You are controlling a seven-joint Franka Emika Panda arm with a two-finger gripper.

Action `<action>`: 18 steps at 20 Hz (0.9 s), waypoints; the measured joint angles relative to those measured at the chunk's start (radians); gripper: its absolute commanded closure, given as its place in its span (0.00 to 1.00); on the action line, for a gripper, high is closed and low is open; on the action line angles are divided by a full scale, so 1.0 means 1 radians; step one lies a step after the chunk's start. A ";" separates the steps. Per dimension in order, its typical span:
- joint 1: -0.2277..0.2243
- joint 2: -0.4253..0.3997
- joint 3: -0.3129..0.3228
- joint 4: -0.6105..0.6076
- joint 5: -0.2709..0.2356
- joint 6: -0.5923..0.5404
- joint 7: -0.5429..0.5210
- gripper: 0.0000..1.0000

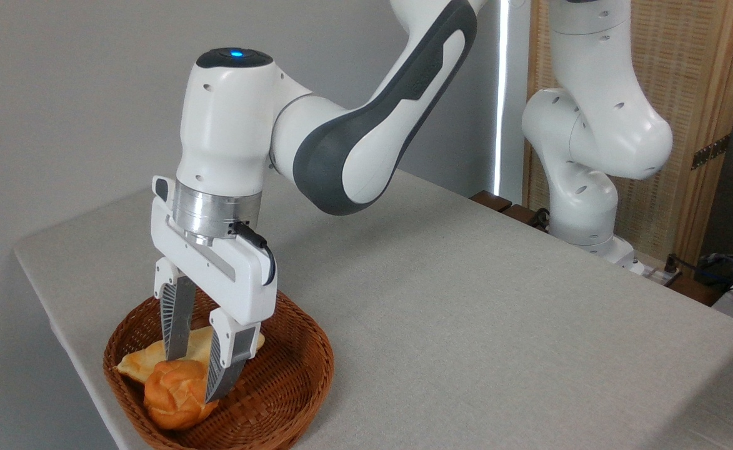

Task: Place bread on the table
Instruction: 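Position the gripper fingers around the orange bun and close them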

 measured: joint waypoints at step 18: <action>0.000 0.023 -0.009 0.000 -0.039 0.035 0.041 0.66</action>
